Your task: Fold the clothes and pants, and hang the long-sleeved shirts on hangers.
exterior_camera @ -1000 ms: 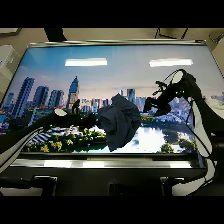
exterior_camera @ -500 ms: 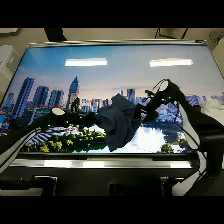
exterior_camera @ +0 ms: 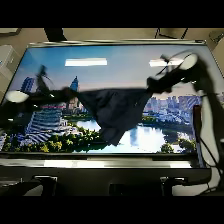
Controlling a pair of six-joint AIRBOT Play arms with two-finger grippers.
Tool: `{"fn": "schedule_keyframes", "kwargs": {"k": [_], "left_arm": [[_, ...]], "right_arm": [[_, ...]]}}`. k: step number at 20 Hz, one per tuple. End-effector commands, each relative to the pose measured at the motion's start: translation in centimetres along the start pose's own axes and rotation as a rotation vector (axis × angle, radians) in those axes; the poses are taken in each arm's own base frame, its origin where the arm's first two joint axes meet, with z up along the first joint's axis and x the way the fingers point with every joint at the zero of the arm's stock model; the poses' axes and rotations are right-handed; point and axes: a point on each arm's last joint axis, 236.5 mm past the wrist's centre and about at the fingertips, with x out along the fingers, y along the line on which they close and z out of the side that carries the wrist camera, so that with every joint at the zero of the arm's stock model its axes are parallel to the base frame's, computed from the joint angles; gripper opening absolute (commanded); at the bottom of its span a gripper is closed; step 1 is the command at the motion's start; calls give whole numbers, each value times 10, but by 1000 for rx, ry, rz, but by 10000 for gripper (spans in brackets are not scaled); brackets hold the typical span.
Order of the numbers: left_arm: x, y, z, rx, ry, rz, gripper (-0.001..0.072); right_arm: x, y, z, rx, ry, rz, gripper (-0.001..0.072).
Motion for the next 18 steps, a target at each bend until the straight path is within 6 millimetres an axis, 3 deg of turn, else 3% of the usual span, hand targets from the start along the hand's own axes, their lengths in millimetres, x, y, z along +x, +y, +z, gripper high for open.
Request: {"fn": "schedule_keyframes", "kwargs": {"k": [1, 2, 4, 7, 11, 13, 15, 16, 18], "left_arm": [[-146, -104, 108, 283, -415, -22, 20], [-187, -138, 119, 369, -518, -28, 20], [-246, -188, 121, 471, -677, -40, 20], [-300, -238, 106, 522, -831, -108, 20], [-352, -281, 99, 500, -991, -232, 20], [-368, -292, 104, 510, -1045, -243, 20], [-372, -290, 114, 503, -1079, -232, 20], [-364, -282, 121, 504, -1068, -209, 20], [-324, -248, 140, 498, -970, -129, 20]], "right_arm": [[-196, 40, 62, -188, -539, -88, 42], [-246, 58, 58, -236, -668, -112, 42], [-314, 85, 34, -300, -828, -159, 42], [-376, 127, -2, -364, -986, -123, 43], [-432, 173, -30, -418, -1173, -20, 43], [-442, 179, -35, -426, -1204, -8, 43], [-426, 172, -36, -420, -1141, -23, 43], [-411, 166, -35, -407, -1077, -29, 43], [-357, 139, -34, -293, -860, -23, 43]]}}
